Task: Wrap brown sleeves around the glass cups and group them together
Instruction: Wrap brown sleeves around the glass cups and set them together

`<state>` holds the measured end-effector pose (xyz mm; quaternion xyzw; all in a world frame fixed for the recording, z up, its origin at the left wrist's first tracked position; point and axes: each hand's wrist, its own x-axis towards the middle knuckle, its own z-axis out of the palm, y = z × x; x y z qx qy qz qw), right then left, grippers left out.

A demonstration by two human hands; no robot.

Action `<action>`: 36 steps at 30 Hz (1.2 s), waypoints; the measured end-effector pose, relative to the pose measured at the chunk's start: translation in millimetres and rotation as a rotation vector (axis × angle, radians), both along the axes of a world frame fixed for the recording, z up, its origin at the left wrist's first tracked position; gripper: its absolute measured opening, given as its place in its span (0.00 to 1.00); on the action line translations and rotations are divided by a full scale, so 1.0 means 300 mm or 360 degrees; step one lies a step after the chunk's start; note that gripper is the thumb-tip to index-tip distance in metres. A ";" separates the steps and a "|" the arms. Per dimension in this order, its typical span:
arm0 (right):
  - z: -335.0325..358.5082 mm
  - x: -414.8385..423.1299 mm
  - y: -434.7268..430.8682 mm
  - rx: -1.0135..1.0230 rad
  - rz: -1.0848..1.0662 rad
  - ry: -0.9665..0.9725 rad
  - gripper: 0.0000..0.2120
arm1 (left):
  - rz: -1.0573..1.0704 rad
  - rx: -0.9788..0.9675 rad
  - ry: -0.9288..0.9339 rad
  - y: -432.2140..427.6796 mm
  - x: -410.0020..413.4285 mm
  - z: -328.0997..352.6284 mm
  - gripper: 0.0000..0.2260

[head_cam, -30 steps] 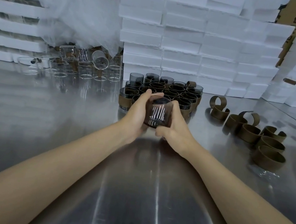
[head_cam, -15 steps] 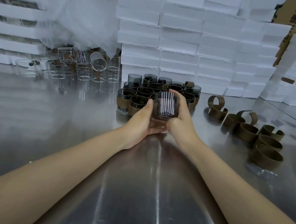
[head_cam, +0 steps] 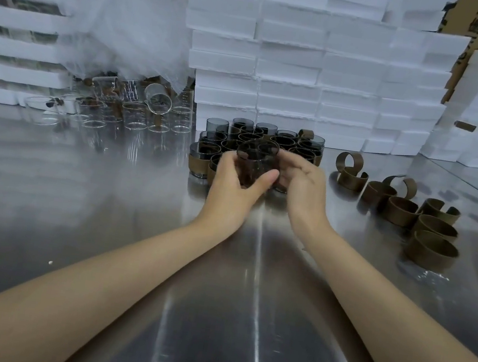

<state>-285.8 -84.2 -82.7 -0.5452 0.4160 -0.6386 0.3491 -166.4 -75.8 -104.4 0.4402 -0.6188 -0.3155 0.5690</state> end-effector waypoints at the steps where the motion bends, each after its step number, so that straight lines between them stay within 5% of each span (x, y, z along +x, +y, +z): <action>1: 0.011 0.018 0.003 0.0063 0.0107 -0.0177 0.20 | 0.0091 -0.0118 -0.0086 0.002 0.000 -0.001 0.21; 4: 0.011 0.056 0.021 0.0158 0.0128 -0.0228 0.16 | 0.0128 -0.0274 -0.0306 0.006 0.002 -0.011 0.24; 8: 0.021 0.019 0.033 0.0254 0.0132 -0.0287 0.27 | -0.0114 -0.0252 -0.0438 0.023 -0.004 -0.005 0.17; 16: 0.045 -0.080 0.028 0.0540 0.1184 -0.0456 0.34 | -0.0573 -0.0459 -0.0516 0.075 -0.023 0.006 0.19; 22: 0.025 -0.020 0.016 0.0678 0.0992 -0.0491 0.27 | -0.0505 -0.0321 -0.0097 0.057 -0.012 0.006 0.21; 25: -0.002 -0.002 0.006 0.0334 0.0564 -0.0195 0.11 | -0.0254 -0.0313 0.0078 0.036 -0.001 0.006 0.24; 30: -0.065 0.020 0.014 -0.0249 0.0450 0.0706 0.38 | 0.0004 -0.0255 0.0135 -0.007 0.029 0.008 0.12; 36: -0.065 0.002 0.000 -0.0304 0.0329 0.0591 0.43 | -0.0042 -0.0209 0.0096 0.000 0.031 0.012 0.17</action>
